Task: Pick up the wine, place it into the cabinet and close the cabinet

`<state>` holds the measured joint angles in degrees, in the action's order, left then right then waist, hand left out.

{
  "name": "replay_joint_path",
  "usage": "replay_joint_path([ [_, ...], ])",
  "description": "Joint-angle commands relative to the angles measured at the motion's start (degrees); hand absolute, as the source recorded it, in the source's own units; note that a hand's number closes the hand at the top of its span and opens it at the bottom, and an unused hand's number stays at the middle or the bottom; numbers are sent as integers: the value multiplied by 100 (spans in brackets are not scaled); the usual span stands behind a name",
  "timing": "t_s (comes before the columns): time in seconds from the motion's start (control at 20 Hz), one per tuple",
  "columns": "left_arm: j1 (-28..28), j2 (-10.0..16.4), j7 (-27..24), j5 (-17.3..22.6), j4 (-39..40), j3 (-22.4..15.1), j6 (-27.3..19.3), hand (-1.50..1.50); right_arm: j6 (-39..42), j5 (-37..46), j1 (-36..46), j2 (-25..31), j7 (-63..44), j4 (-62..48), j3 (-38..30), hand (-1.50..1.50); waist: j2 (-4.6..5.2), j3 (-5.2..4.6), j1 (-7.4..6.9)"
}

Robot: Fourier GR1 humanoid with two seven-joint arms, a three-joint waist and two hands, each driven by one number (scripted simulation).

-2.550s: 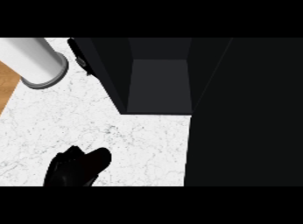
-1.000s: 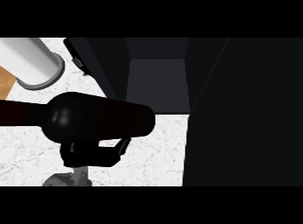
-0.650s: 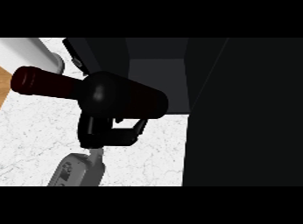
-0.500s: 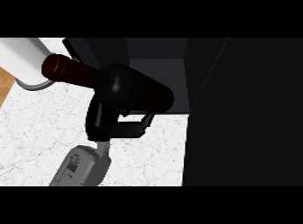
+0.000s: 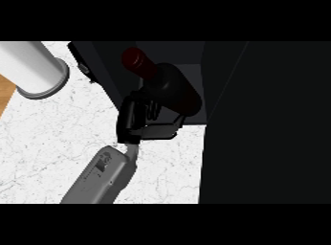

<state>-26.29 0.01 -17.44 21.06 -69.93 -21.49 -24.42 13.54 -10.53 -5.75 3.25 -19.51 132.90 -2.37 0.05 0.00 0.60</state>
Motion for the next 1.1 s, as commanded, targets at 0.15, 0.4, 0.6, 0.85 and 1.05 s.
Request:
replay_joint_path([
  [0.15,-158,-1,-462,385,644,-295,-290,150,-71,-18,11,-3,-286,252,34,-150,-5,0,-14],
  [0.4,-49,-1,-1004,684,1341,-225,-3,150,-17,246,24,-114,126,-124,140,-150,-2,0,-23],
  [0.6,-711,-1,-1777,1350,2688,-111,282,150,-174,680,-167,-315,-2,197,739,-150,18,-5,60],
  [0.85,-495,-1,-1899,1675,2668,-145,498,150,-103,366,-101,-317,244,-164,431,-150,10,-2,21],
  [1.05,-730,-1,-1899,2140,2827,-108,763,150,84,-179,-297,-34,4,211,-67,-150,4,-1,30],
])
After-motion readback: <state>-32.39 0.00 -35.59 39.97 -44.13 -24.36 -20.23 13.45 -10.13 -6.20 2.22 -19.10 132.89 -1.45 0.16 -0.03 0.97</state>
